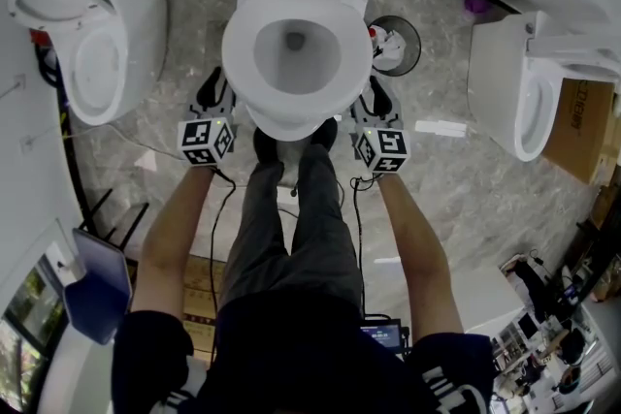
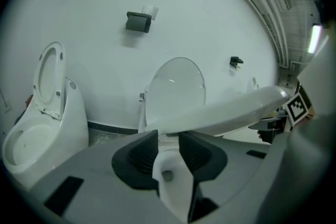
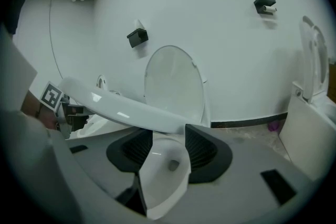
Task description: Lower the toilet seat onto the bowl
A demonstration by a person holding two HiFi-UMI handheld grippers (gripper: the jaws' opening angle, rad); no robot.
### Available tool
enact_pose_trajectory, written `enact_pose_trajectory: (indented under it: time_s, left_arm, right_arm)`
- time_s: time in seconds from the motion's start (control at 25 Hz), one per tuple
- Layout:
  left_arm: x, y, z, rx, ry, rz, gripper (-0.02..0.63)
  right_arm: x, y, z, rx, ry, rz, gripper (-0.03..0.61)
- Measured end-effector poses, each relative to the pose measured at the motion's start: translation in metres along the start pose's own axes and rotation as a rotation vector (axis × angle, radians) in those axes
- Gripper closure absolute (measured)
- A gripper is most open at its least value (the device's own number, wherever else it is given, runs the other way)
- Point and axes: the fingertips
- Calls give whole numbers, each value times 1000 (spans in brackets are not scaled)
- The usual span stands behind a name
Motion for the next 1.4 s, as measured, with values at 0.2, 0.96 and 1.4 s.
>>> enact_pose_trajectory:
  time_s: [0.2,0.96,1.4]
  left_arm:
    - [-1,1,-9,-1,10,-14,476]
    - [-4,8,-38,-74,-12,-34,480]
    - [-3,14,-54,-59,7,-28,482]
  right_arm:
    - [1,2,-10,2,11,41,368]
    - [3,2,-37,37,-31,93,360]
    - [4,2,-50,-10,-17,100,362]
Point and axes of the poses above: the fingertips, and each gripper's own axes: x forward along the fingers, y to its left, z out of its top, and after that the axes turned 5 degrees about y, right-handed
